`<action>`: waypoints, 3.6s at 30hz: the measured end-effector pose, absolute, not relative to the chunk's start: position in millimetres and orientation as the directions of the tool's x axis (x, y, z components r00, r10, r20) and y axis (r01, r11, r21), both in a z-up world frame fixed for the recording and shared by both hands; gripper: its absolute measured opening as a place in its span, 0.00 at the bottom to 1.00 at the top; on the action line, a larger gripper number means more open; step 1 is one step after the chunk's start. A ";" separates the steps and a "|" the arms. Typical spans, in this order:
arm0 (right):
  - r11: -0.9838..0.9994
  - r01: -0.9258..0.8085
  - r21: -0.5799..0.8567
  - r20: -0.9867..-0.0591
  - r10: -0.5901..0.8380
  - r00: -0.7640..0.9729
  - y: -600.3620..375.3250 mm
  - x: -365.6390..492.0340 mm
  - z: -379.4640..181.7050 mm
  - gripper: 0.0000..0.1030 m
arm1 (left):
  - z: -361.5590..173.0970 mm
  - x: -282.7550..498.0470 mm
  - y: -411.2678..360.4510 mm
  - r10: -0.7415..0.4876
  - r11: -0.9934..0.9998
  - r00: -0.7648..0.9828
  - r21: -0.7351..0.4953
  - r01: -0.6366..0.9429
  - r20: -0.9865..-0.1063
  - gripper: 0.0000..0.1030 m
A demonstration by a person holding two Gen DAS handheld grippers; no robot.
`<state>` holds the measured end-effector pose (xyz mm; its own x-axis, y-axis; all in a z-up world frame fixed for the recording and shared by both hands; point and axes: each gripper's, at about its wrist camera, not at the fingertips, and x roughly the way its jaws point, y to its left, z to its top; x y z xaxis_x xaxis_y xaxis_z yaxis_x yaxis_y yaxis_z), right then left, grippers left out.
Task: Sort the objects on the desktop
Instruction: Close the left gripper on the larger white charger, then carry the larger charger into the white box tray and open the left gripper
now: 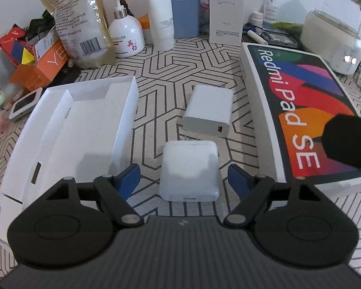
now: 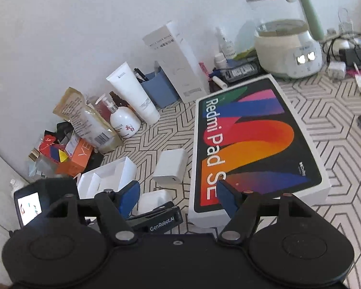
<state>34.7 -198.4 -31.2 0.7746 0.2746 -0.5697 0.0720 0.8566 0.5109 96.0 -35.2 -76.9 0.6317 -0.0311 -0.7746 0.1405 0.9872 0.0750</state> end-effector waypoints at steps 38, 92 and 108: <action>0.865 0.147 0.480 -0.639 0.230 0.734 -198.4 40.6 -45.9 0.73 | -89.3 107.4 -29.8 -0.094 0.987 0.576 -0.002 0.158 -0.812 0.55; 0.875 0.156 0.458 -0.670 0.224 0.708 -193.4 42.1 -52.3 0.73 | -88.7 95.1 -13.0 -0.145 0.972 0.585 -0.005 0.234 -0.798 0.53; 0.866 0.161 0.473 -0.667 0.233 0.708 -195.8 41.7 -52.8 0.73 | -55.8 73.0 19.3 -0.278 0.957 0.627 -0.157 0.242 -0.728 0.52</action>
